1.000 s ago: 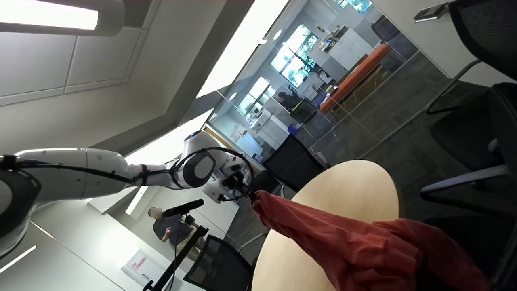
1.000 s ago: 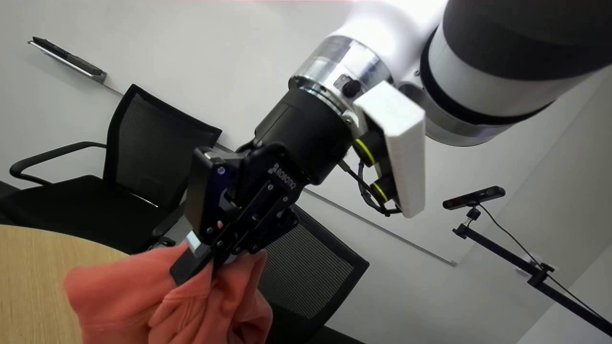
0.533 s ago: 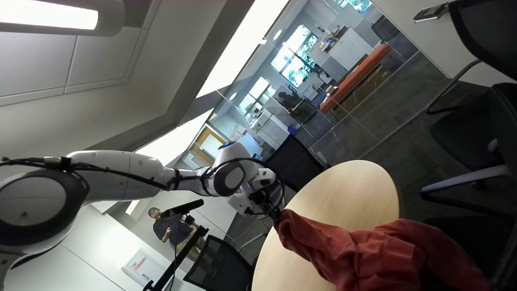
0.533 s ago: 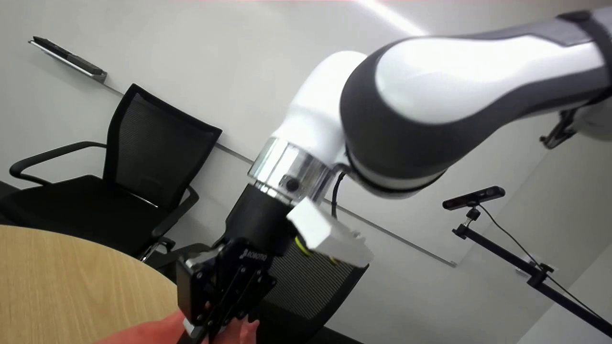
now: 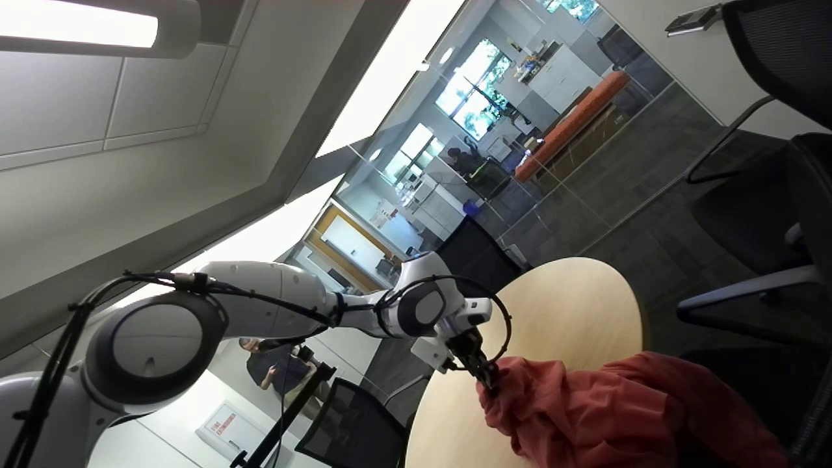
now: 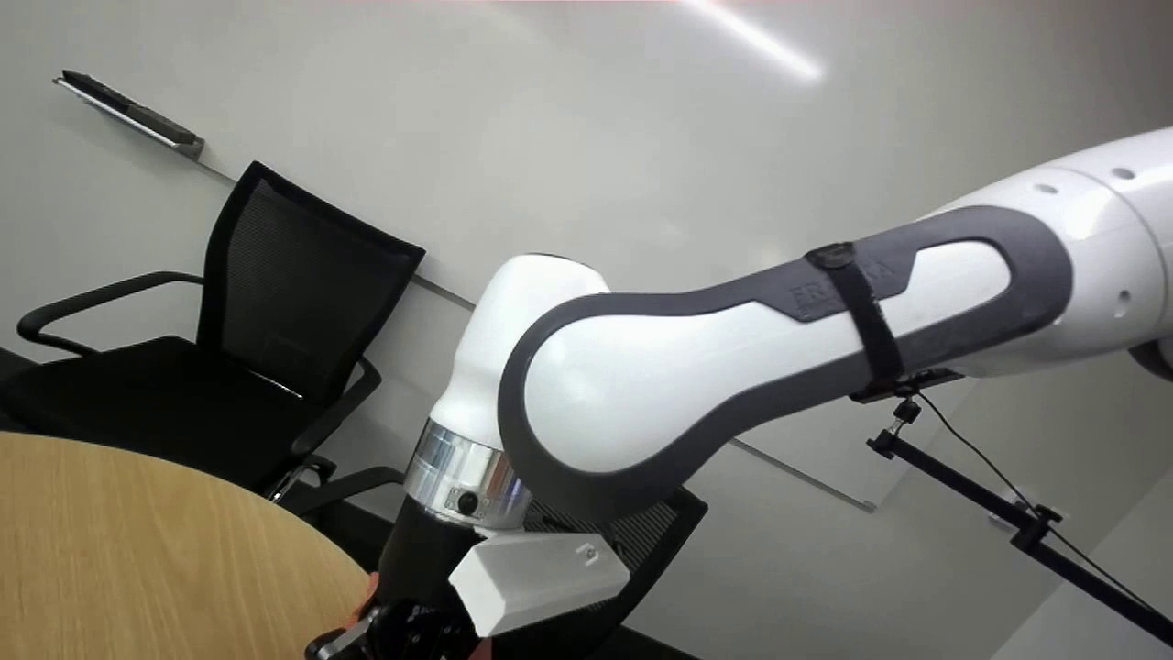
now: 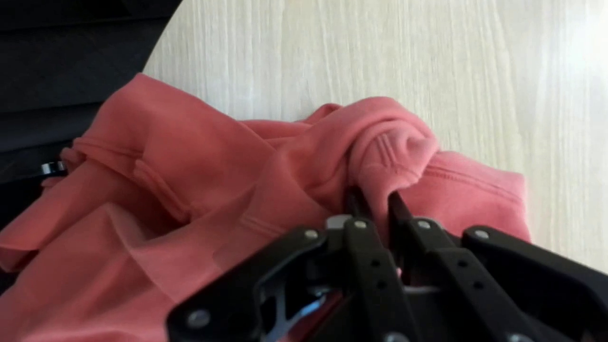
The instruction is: Place the sweatshirt on the table
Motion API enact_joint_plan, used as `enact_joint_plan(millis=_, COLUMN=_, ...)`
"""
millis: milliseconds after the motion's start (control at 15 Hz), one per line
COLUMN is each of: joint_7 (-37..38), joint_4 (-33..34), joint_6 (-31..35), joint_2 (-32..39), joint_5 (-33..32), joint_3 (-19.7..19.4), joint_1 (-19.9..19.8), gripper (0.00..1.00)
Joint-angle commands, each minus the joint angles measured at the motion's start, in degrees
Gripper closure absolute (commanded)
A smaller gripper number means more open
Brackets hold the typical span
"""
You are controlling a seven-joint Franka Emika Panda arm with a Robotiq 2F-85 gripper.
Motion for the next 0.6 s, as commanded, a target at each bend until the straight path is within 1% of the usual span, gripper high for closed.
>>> enact_joint_plan(millis=0, joint_7=2.3, joint_4=4.3, joint_6=-2.2, joint_2=2.2, joint_5=-3.2, joint_3=-2.0, joint_1=2.6, gripper=0.62)
enact_joint_plan(millis=133, joint_7=3.2, joint_4=4.3, joint_6=-1.6, joint_2=1.7, joint_5=-4.5, joint_3=-2.8, joint_1=3.5, gripper=0.48)
enact_joint_plan(millis=200, joint_7=3.4, joint_4=3.8, joint_6=-1.6, joint_2=0.7, joint_5=-5.3, joint_3=-3.3, joint_1=3.7, gripper=0.4)
enact_joint_plan(millis=467, joint_7=2.4, joint_4=3.4, joint_6=-3.1, joint_2=-1.9, joint_5=-7.0, joint_3=-4.4, joint_1=2.9, gripper=0.09)
enact_joint_plan(millis=533, joint_7=0.7, joint_4=3.5, joint_6=-5.1, joint_2=-2.4, joint_5=-7.2, joint_3=-4.1, joint_1=2.0, gripper=0.03)
